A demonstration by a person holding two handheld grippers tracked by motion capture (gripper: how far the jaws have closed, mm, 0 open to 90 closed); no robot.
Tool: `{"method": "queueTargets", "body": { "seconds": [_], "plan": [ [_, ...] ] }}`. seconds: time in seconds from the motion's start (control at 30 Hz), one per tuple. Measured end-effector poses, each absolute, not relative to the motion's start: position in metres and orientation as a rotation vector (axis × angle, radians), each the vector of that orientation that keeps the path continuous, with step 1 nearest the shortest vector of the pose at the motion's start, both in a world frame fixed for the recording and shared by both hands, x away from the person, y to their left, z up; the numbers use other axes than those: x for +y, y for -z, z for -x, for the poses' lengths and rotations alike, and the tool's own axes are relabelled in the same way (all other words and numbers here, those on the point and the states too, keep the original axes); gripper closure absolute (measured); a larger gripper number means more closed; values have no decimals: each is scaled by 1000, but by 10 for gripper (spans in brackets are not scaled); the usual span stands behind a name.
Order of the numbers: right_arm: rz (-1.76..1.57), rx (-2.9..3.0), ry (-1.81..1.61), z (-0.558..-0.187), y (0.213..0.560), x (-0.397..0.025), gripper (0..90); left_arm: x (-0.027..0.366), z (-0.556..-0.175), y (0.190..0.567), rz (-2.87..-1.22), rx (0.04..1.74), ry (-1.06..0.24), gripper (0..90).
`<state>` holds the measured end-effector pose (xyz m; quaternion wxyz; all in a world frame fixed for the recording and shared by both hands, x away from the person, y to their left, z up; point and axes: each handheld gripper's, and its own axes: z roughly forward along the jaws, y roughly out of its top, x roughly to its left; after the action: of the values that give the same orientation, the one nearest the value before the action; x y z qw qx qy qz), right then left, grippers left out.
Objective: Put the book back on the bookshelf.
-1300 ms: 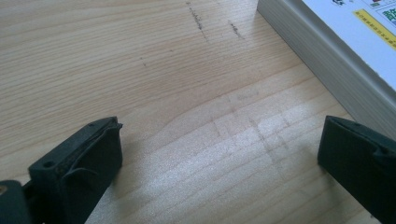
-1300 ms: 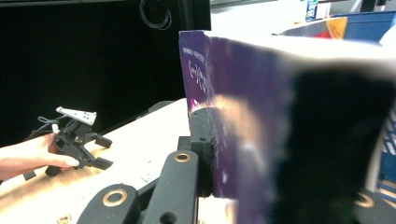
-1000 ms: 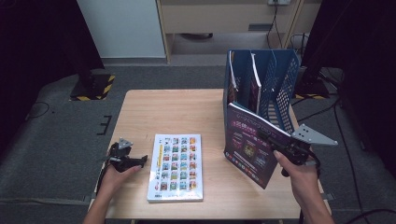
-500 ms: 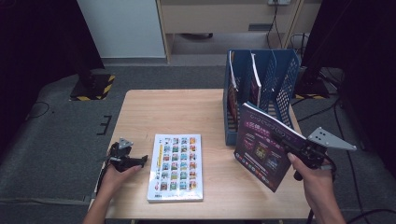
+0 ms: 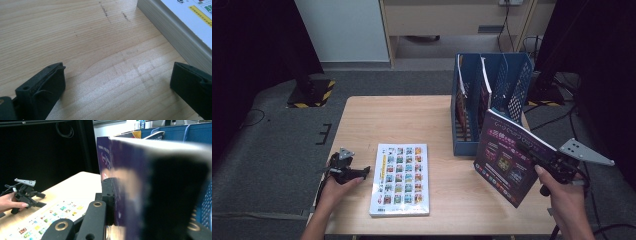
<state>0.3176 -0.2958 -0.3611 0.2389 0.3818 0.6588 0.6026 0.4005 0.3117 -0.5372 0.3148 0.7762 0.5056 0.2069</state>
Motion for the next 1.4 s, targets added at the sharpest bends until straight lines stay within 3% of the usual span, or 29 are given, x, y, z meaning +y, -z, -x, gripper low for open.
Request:
{"method": "queueTargets", "body": {
  "seconds": [1.4],
  "plan": [
    [-1085, 1733, -1664, -342, 287, -298, 843, 311, -401, 537, -2046, 1332, -547, 0]
  ]
}}
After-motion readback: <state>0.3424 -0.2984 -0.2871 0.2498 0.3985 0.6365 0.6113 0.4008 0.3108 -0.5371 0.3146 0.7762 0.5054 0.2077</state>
